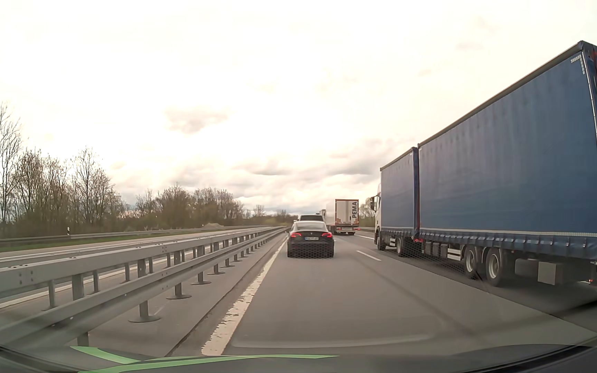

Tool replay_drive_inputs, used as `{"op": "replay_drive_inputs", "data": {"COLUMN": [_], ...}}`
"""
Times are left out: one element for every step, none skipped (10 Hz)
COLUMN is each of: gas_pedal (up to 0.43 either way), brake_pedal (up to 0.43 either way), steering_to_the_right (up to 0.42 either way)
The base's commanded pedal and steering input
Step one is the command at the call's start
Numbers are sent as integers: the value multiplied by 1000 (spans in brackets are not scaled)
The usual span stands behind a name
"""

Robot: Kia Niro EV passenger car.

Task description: Follow the waypoints while adhering to traffic rules and regulations

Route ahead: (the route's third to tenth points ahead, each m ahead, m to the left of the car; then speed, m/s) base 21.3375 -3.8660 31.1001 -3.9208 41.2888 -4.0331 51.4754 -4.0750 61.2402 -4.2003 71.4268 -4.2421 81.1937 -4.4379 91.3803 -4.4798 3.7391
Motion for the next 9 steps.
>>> {"op": "replay_drive_inputs", "data": {"gas_pedal": [59,59,59,59,59,59,59,59,59], "brake_pedal": [0,0,0,0,0,0,0,0,0], "steering_to_the_right": [3,3,3,3,3,2,2,2,2]}}
